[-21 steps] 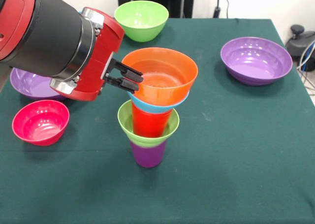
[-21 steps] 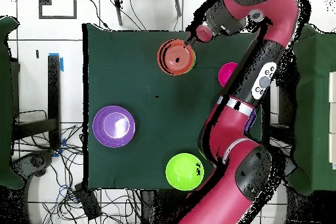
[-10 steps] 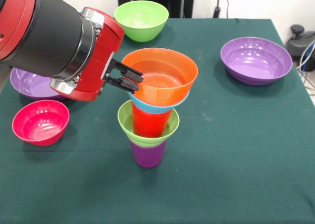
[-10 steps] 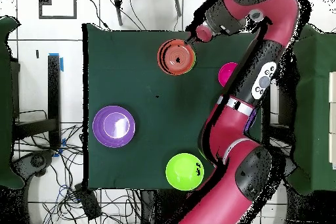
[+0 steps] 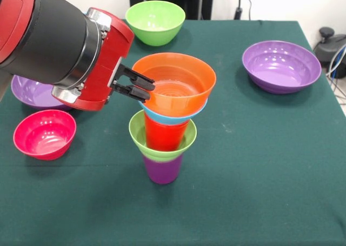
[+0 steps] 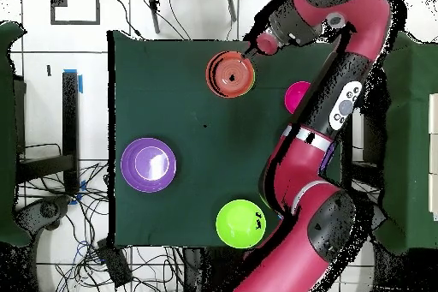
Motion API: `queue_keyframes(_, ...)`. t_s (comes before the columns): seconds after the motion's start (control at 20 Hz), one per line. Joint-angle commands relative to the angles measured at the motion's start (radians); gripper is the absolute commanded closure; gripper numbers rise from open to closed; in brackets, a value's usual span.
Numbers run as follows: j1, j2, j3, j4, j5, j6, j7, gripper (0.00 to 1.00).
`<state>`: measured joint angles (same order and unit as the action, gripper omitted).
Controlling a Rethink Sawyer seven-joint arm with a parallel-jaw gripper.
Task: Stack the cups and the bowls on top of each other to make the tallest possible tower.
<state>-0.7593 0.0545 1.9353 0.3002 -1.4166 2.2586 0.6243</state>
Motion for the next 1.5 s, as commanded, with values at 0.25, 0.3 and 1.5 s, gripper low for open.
queue_keyframes(0.25,0.011,-0.025,-0.054,-0.103,-0.082,-0.022,-0.004,1.0)
queue_keyframes(0.3,0.012,-0.024,-0.053,-0.103,-0.083,-0.022,-0.004,1.0)
queue_keyframes(1.5,0.005,-0.021,-0.055,-0.103,-0.091,-0.021,-0.021,1.0)
